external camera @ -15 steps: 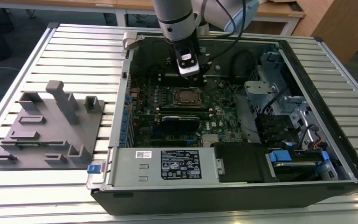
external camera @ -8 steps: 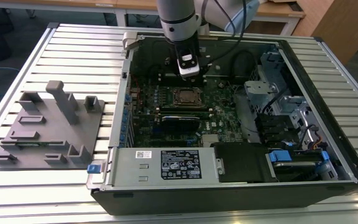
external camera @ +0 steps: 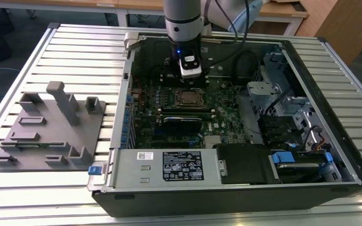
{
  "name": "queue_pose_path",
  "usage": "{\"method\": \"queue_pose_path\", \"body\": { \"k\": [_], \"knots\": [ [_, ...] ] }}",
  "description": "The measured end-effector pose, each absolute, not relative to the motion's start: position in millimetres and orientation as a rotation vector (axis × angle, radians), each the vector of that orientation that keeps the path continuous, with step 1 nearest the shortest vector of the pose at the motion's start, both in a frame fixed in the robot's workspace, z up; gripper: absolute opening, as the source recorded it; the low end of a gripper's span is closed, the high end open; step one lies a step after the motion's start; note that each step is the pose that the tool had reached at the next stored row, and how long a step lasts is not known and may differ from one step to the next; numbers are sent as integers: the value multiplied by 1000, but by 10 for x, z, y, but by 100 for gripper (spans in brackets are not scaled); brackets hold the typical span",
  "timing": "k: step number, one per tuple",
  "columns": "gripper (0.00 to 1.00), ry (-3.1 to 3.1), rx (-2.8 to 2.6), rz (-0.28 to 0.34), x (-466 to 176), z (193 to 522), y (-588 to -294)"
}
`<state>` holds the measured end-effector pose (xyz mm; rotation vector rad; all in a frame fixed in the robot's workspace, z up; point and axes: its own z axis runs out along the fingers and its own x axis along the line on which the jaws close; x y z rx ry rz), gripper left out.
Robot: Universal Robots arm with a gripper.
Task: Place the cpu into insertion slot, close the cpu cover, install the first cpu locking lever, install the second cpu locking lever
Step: 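Install the first cpu locking lever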
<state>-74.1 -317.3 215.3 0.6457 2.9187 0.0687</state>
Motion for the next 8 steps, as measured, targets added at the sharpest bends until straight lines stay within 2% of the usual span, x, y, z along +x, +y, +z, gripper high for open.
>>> {"method": "queue_pose_path", "body": {
  "k": [8],
  "knots": [
    [10, 2921, 646, 68, -741, 2201, -3173]
  ]
}}
